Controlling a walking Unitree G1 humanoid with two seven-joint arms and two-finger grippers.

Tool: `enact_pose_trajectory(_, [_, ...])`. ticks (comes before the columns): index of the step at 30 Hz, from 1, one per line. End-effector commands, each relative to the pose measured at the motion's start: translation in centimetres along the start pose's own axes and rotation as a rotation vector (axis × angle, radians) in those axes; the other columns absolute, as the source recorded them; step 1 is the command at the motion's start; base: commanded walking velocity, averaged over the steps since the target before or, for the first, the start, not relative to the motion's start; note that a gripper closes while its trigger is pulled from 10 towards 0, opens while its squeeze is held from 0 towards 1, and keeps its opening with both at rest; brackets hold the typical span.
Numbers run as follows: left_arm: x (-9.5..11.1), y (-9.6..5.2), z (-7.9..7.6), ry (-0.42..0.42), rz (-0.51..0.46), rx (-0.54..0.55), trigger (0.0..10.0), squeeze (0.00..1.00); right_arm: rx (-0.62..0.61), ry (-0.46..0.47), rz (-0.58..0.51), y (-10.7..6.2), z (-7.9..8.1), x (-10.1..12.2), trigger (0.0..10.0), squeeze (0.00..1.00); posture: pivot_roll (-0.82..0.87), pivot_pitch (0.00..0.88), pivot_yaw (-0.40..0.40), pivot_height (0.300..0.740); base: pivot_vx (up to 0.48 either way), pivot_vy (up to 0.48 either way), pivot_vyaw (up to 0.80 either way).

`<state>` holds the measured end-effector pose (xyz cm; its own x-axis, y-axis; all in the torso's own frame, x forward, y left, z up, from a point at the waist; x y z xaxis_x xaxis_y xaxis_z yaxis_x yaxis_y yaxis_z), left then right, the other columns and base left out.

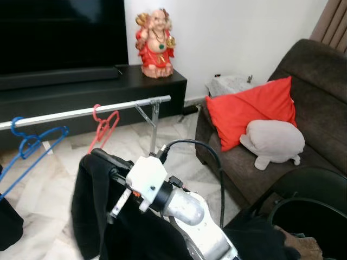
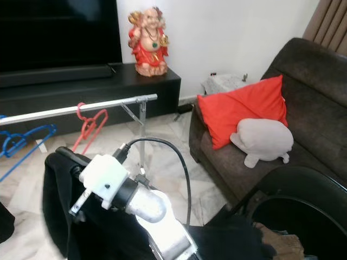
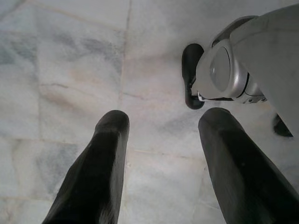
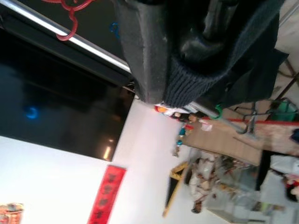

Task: Hang hanger

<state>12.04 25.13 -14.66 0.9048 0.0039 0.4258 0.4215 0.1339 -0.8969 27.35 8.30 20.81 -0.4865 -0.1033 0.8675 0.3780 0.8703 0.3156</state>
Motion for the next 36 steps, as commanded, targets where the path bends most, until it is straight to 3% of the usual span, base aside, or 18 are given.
enact_pose_trajectory(1, [-0.1,0.0,-0.3,-0.002,0.006,-0.007,10.0,0.0,-0.137,0.006,0.092,-1.6,-3.3,-2.1,10.0,0.0,0.09,0.0,-0.013,0.74,0.0,0.0,0.0])
enact_pose_trajectory(2, [-0.1,0.0,-0.3,-0.002,0.006,-0.005,10.0,0.0,-0.215,0.033,0.143,-2.5,-4.9,-3.3,10.0,0.0,0.09,0.0,-0.013,0.74,0.0,0.0,0.0])
enact_pose_trajectory(6, [-0.1,0.0,-0.2,-0.002,0.007,-0.002,10.0,0.0,-0.282,0.039,0.197,-4.1,-6.7,-4.6,10.0,0.0,0.09,0.0,-0.014,0.74,0.0,0.0,0.0])
enact_pose_trajectory(10, [-0.2,0.0,-0.2,-0.004,0.009,0.002,10.0,0.0,-0.4,-0.011,0.356,-7.0,-9.5,-7.4,10.0,0.0,0.09,0.0,-0.015,0.74,0.0,0.0,0.0])
enact_pose_trajectory(12, [-0.2,0.0,-0.1,-0.008,0.008,0.004,10.0,0.0,-0.551,-0.008,0.449,-9.5,-11.8,-9.1,10.0,0.0,0.1,0.0,-0.017,0.74,0.0,0.0,0.0])
enact_pose_trajectory(16, [-0.2,0.0,-0.1,-0.013,0.007,0.011,10.0,0.0,-0.731,0.024,0.547,-13.2,-14.1,-10.6,10.0,0.0,0.1,0.0,-0.018,0.74,0.0,0.0,0.0])
enact_pose_trajectory(17, [-0.2,0.0,0.0,-0.016,0.006,0.016,10.0,0.0,-0.817,0.061,0.581,-15.1,-14.9,-11.3,10.0,0.0,0.1,0.0,-0.018,0.74,0.0,0.0,0.0])
enact_pose_trajectory(20, [-0.2,0.0,0.1,-0.021,0.003,0.03,10.0,0.0,-0.927,0.124,0.6,-17.8,-15.7,-11.9,10.0,0.0,0.1,0.0,-0.013,0.74,0.0,0.0,0.0])
enact_pose_trajectory(22, [-0.2,0.0,0.2,-0.022,0.002,0.032,10.0,0.0,-0.942,0.133,0.604,-18.2,-15.8,-12.0,10.0,0.0,0.1,0.0,-0.012,0.74,0.0,0.0,0.0])
enact_pose_trajectory(24, [-0.2,0.0,0.4,-0.015,-0.001,0.043,10.0,0.0,-1.0,0.171,0.611,-20.0,-15.8,-12.5,10.0,0.0,0.1,0.0,-0.009,0.74,0.0,0.0,0.0])
enact_pose_trajectory(30, [-0.1,-0.1,0.4,-0.013,-0.007,0.048,10.0,0.0,-0.984,0.229,0.659,-21.6,-14.7,-13.9,10.0,0.0,0.1,0.0,-0.006,0.74,0.0,0.0,0.0])
enact_pose_trajectory(36, [0.0,-0.1,0.7,-0.024,-0.021,0.066,10.0,0.0,-1.001,0.201,0.706,-24.1,-14.1,-14.4,10.0,0.0,0.1,0.0,-0.001,0.74,0.0,0.0,0.0])
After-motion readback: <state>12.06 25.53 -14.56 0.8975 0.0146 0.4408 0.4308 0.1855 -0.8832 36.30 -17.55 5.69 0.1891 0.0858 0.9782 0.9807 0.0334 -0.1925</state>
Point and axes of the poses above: a point about 5 cm out from each wrist's last joint towards the gripper, its own y axis pointing out of the wrist towards the gripper, its own x axis along the axis of the wrist's last joint, z = x × y, the point moved 5 cm from there along y, pointing out of the wrist towards the gripper, and after that the axes turned 6 degrees about -y, right-handed, at the moved point
